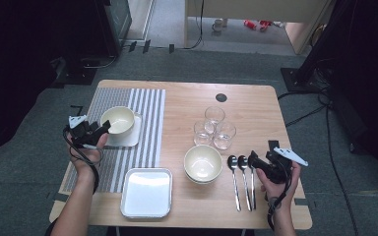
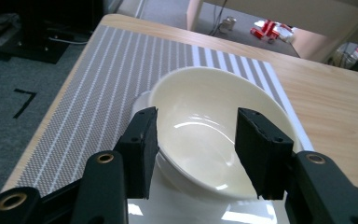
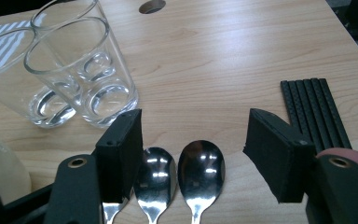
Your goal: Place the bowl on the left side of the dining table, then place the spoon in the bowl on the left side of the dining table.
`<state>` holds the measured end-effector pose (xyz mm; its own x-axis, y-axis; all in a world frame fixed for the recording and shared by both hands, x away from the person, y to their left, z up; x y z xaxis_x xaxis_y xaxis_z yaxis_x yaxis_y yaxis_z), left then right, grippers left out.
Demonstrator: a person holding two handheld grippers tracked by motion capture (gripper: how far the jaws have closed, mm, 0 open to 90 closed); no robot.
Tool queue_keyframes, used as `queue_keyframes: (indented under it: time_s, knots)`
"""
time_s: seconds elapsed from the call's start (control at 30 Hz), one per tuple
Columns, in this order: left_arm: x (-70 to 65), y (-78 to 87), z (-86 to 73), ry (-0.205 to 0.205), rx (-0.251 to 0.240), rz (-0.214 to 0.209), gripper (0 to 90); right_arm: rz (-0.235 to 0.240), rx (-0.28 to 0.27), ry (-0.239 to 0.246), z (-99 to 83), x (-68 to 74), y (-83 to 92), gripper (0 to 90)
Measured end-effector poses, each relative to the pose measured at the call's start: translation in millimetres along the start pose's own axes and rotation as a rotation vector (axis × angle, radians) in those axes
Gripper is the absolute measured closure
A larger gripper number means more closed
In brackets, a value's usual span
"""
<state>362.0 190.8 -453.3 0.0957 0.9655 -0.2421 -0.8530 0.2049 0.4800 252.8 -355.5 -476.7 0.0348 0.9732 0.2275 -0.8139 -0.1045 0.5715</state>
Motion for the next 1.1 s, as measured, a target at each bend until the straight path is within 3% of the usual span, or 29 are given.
queue_keyframes:
  time_s: [0.23,0.37,0.53,0.7,1.1]
  knots:
    - [-19.7,16.7,-7.6,-0.021,-0.010,-0.075,47.5,-0.011,0.013,-0.014,-2.7,-6.2,-2.2,36.6]
    - [-33.0,20.8,-13.3,-0.067,0.007,-0.115,46.3,-0.013,0.024,-0.010,-5.0,-7.4,-6.5,36.7]
    - [-46.3,24.9,-21.5,-0.079,0.017,-0.162,46.3,-0.009,0.037,-0.002,-6.7,-7.0,-9.9,36.6]
    - [-65.3,27.8,-31.5,-0.119,0.039,-0.222,46.2,-0.009,0.049,-0.008,-8.4,-9.5,-11.5,36.7]
    - [-87.9,34.3,-44.8,-0.153,0.067,-0.299,45.9,0.024,0.084,0.036,-10.4,-9.4,-15.9,42.8]
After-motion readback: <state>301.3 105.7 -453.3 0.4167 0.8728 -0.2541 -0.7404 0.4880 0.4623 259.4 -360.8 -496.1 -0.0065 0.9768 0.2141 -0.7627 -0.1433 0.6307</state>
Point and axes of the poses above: each handheld gripper's, and its own axes: y roughly backward along the jaws, z roughly out of its top, x roughly to its left, the point moved 1 cm from there along -y, roughly forward along the jaws, and after that the axes turned 1 degree about -z, right-handed, at the moved point
